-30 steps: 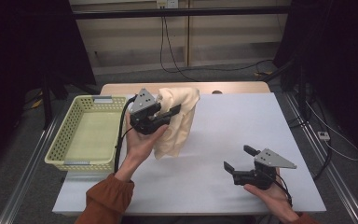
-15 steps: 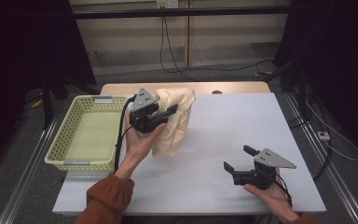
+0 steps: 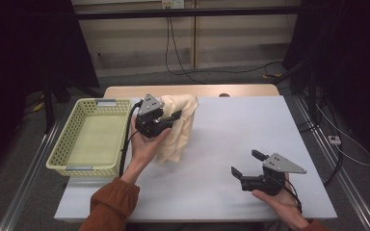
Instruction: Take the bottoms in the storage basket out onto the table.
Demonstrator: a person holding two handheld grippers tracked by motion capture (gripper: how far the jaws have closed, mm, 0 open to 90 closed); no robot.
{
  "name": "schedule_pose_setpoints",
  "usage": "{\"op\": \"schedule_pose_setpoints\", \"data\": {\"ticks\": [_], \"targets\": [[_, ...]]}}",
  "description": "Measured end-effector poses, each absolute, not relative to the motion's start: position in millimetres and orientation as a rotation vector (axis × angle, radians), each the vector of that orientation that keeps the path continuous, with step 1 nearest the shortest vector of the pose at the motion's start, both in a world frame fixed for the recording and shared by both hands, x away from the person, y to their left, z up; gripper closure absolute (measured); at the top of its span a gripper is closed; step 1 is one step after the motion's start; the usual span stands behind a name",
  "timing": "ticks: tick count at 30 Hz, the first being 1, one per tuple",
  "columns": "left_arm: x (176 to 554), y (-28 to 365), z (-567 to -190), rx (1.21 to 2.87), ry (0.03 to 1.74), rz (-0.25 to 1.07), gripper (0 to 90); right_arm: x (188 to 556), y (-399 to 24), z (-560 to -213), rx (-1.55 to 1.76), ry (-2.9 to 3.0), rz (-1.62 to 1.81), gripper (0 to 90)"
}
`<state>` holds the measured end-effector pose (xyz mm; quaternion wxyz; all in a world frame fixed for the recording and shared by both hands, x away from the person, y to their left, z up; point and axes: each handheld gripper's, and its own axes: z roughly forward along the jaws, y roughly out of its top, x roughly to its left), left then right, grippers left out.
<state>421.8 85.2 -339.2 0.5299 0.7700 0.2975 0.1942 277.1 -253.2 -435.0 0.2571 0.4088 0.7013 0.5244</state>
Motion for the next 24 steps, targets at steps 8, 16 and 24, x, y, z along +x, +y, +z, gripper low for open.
{"op": "schedule_pose_setpoints", "data": {"ticks": [8,16,24], "targets": [[417,72,-343,1.875,0.678,0.437,69.5,277,-253,-435,1.106,1.906,1.422,4.0],[422,64,-356,1.933,0.699,0.434,69.4,277,-253,-435,1.105,1.906,1.424,4.0],[429,66,-367,1.962,0.744,0.427,69.1,277,-253,-435,1.099,1.907,1.423,4.2]]}}
